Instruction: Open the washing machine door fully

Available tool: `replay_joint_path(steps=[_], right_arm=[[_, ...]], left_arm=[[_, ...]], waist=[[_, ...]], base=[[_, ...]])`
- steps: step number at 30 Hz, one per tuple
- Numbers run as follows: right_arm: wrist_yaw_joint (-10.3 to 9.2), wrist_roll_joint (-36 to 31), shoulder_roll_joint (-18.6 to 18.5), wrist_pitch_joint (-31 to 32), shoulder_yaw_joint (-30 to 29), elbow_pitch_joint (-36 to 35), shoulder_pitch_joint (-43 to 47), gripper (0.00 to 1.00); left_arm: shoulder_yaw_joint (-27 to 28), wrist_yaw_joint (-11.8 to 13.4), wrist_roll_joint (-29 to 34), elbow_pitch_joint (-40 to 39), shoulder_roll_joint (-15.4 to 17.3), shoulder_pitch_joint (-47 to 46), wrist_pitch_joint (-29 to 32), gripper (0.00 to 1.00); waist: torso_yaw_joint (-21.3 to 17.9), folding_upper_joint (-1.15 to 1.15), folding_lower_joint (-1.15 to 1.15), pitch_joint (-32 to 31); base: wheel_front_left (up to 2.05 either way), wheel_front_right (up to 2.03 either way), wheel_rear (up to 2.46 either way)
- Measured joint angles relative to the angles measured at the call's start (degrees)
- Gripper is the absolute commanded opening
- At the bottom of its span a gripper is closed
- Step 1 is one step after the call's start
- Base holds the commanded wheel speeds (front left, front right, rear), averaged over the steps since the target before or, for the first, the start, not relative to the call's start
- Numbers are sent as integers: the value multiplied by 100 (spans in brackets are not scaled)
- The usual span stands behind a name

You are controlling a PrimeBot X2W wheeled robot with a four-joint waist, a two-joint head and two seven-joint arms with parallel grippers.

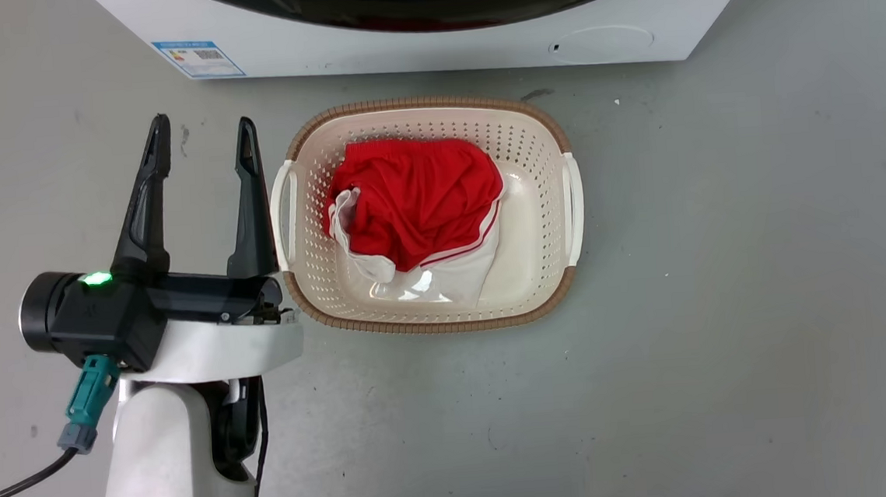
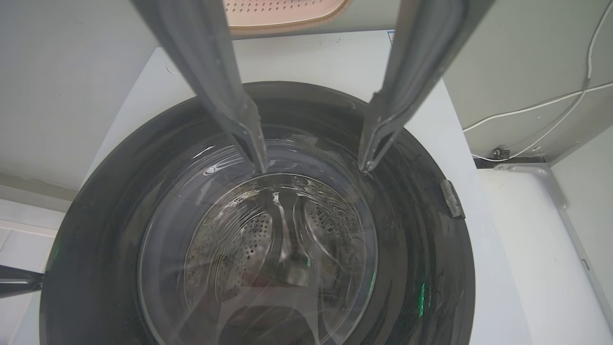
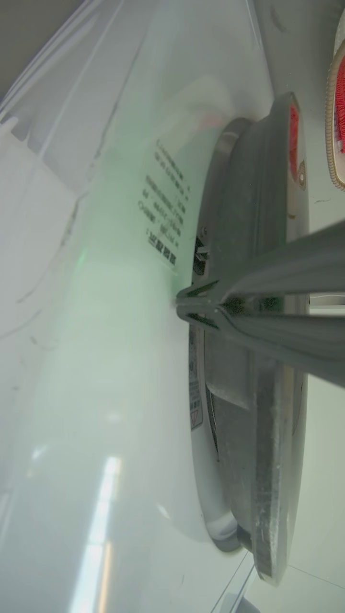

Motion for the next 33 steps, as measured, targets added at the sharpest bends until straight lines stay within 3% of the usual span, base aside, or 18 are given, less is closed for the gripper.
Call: replay_joint_path(steps=[9, 20, 33], right_arm=[[-1, 23, 31, 534, 108, -76, -159, 0], [0, 465, -90, 1619, 77, -557, -13, 0], [0, 888, -190, 2628, 335, -998, 965, 0]], left_arm=[[-85, 19, -111, -13, -5, -105, 0, 100], [-144, 97, -196, 31, -5, -132, 0, 100], [-132, 101, -136, 269, -7, -2, -1, 100]], waist=[[96, 0, 0, 204], [143, 0, -1, 211], [21, 0, -1, -228]], base=[[0, 0, 0], [0, 0, 0], [0, 0, 0]])
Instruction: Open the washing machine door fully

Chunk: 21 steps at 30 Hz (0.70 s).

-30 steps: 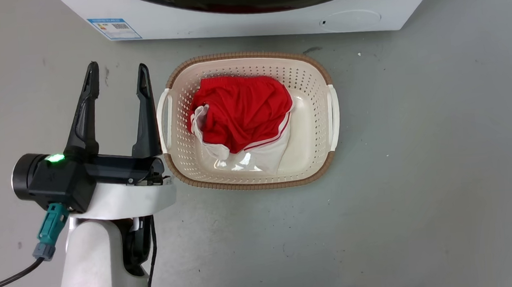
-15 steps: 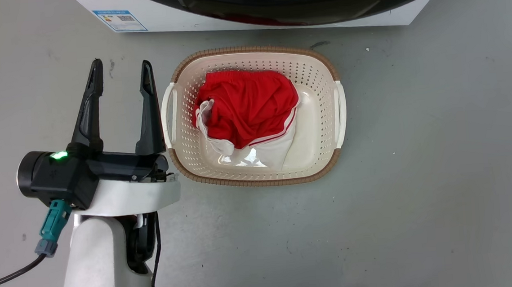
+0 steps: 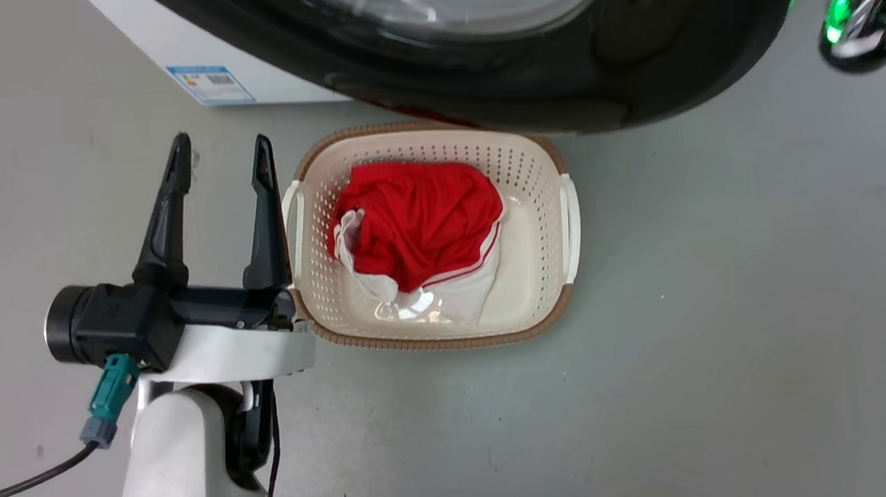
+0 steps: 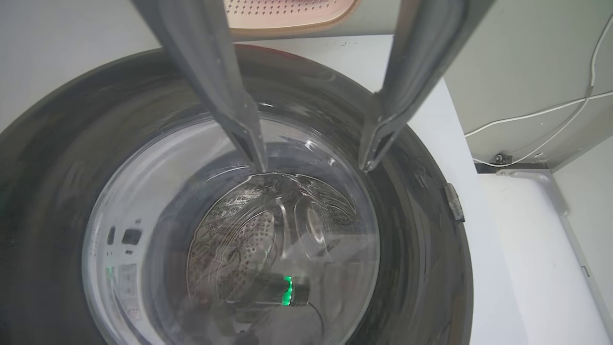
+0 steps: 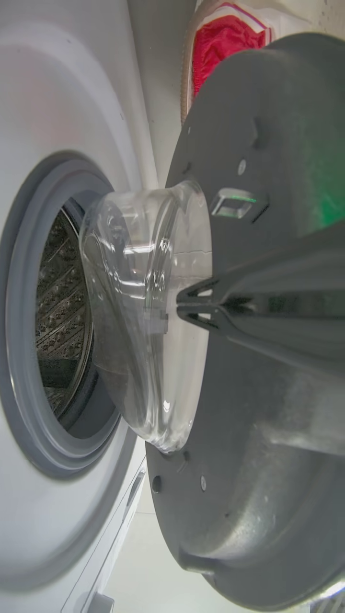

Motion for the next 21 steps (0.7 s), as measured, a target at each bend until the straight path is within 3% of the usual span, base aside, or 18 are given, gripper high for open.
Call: replay_joint_path(steps=[21], right_arm=[[0, 613, 553, 163, 481, -1343, 2339, 0]], left_arm=[[114, -34, 159, 510, 0, 704, 1, 100]], waist=[[-286, 0, -1, -1345]], base=[[0, 0, 0]])
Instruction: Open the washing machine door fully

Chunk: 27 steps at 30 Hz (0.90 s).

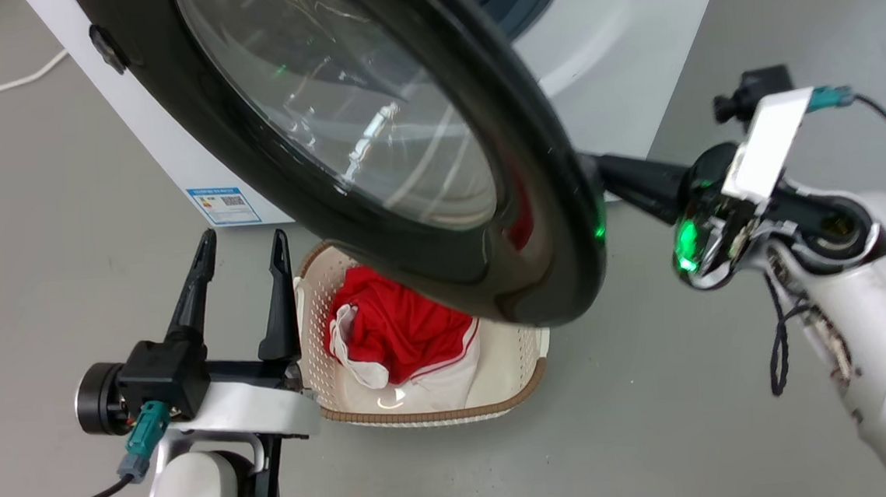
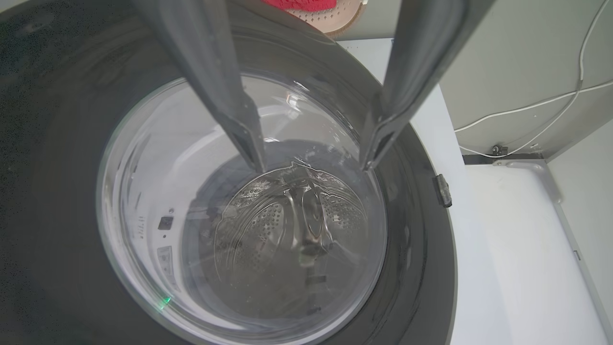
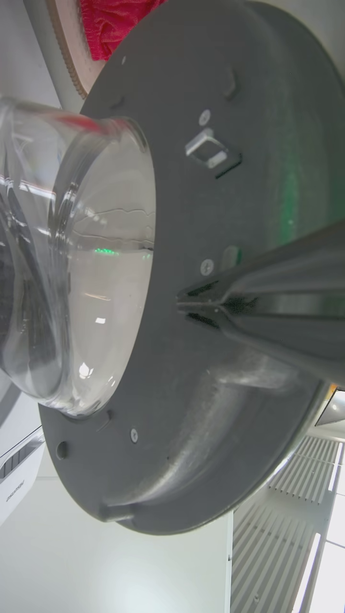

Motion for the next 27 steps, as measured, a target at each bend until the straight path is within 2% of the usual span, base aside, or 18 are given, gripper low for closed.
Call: replay_joint_path(steps=[5, 15, 18, 21, 27], right_arm=[[0, -13, 219, -7, 324, -442, 563, 0], [0, 16, 497, -116, 619, -996, 1259, 0], [0, -26, 525, -315, 627, -1059, 1431, 0], [0, -140, 519, -656, 560, -1128, 1551, 0], [0, -806, 528, -2149, 174, -1152, 1736, 0]], left_arm=[[-107, -1, -1, 121, -1, 137, 0, 100], [-219, 37, -20, 232, 0, 360, 0, 100], [-275, 64, -31, 255, 0, 412, 0, 100], [-298, 81, -62, 259, 0, 441, 0, 100], [-281, 97, -69, 264, 0, 497, 0, 100]], waist=[[49, 0, 0, -321], [98, 0, 0, -690], [115, 0, 0, -762], [124, 0, 0, -807], [77, 0, 0, -830]], base=[[0, 0, 0], [0, 0, 0], [0, 0, 0], [0, 0, 0], [0, 0, 0]])
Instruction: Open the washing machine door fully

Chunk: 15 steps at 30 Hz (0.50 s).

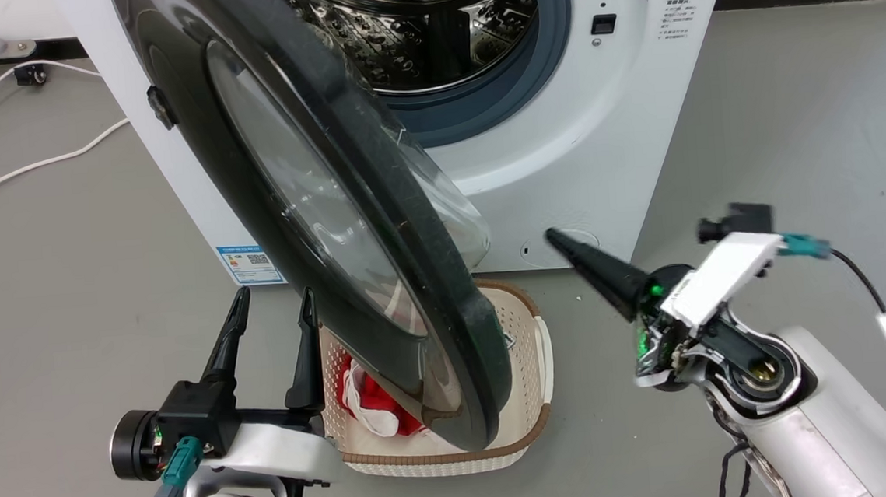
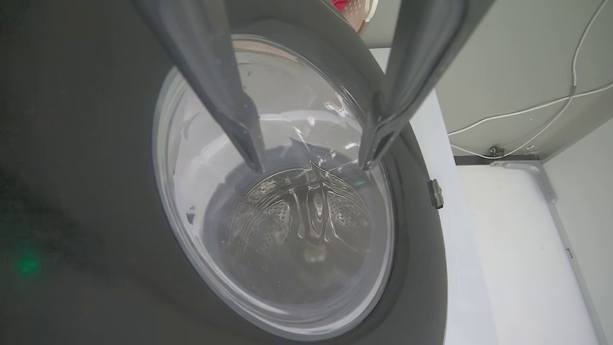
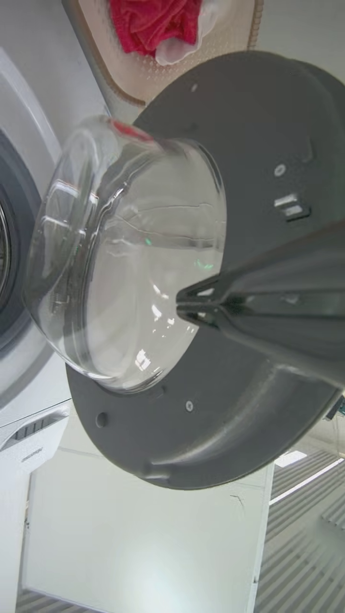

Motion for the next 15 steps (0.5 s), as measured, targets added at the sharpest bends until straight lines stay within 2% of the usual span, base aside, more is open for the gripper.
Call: replay_joint_path(steps=[6, 12, 13, 14, 15], right_arm=[[0, -452, -33, -1246, -430, -1, 325, 0], [0, -622, -179, -2107, -867, -289, 879, 0], [0, -638, -194, -2262, -962, -354, 976, 4], [0, -646, -209, -2396, -1036, -428, 1083, 36], [0, -737, -230, -2550, -1071, -489, 1191, 49]], left_arm=[[18, 29, -11, 40, 0, 25, 0, 100], [36, 36, -43, 59, -1, 63, 0, 100], [40, 37, -43, 64, 0, 64, 0, 100], [45, 42, -43, 70, 0, 66, 0, 100], [46, 43, -44, 73, -1, 68, 0, 100]], waist=[[-53, 0, 0, -54], [-57, 0, 0, -92], [-52, 0, 0, -94], [-45, 0, 0, -97], [-39, 0, 0, -102]], base=[[0, 0, 0], [0, 0, 0], [0, 0, 0], [0, 0, 0], [0, 0, 0]])
